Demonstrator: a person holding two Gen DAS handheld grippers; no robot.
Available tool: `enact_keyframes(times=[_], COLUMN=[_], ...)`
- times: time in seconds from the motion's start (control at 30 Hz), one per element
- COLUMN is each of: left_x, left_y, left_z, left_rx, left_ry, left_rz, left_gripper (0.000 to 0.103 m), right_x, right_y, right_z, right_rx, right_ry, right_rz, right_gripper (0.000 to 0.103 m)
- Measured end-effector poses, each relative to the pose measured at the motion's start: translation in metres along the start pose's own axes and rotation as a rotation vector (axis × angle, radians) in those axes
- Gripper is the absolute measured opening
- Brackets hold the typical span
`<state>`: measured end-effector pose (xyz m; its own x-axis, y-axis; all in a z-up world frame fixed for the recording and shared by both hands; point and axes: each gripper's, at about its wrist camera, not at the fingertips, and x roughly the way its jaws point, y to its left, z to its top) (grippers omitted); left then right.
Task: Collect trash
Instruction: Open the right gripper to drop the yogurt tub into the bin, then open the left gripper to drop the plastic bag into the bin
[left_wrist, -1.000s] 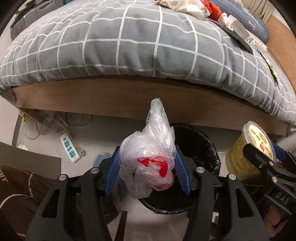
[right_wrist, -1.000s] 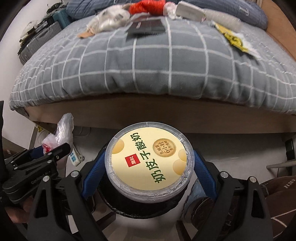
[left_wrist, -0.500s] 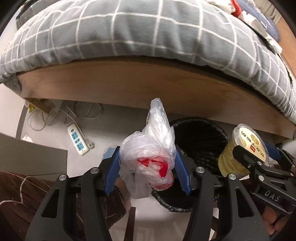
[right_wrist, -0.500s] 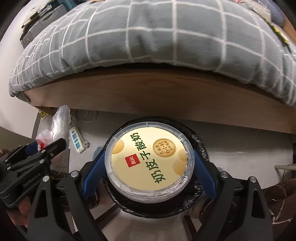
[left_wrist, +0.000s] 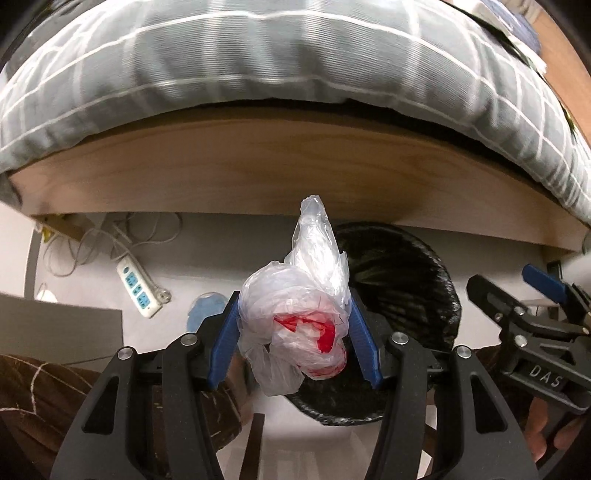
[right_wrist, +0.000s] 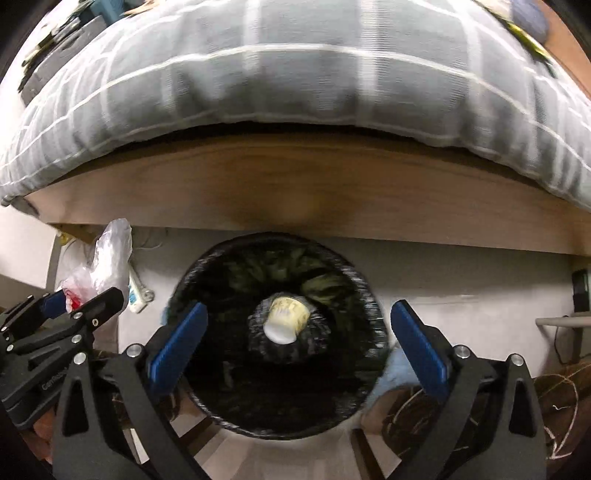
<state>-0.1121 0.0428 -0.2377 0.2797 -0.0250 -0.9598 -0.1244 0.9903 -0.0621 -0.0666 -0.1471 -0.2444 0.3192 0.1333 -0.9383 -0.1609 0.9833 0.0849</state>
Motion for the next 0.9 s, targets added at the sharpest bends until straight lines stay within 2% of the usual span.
enact_keyframes(times=[0.4,0.67,0.8,0.87,0.9], left_x=[0.023,0.031,0.03,0.028,0.028], left_y=[-0.067,-0.095,-0.099,-0.1,-0.099], left_z=[0.008,0.004,0.003,0.004,0.004], left_rx=[0.103,0.157,0.174,0.178,0.176], left_ry=[0.046,0.056,0.039,0.036,0.034], left_rz=[-0.06,-0.055,-0.028,-0.012,-0.007], left_gripper=[0.054,0.054,0.058,0.065,0.071], right_x=[-0.013,-0.015,-0.019,-0.019,-0.019], right_y=[-0.069,-0.09,-0.087,-0.086,-0.085], right_z=[-0.016,-0.02,-0.018,-0.018,-0.017], right_rx=[0.105,0.145,0.136,0.128,0.124], right_ry=[-0.017,-0.029,-0.037,-0.042,-0.044], right_rz=[-0.085,-0.12,-0.131,-0.135,-0.137], right_gripper=[0.096,0.095,0.095,0.095,0.095])
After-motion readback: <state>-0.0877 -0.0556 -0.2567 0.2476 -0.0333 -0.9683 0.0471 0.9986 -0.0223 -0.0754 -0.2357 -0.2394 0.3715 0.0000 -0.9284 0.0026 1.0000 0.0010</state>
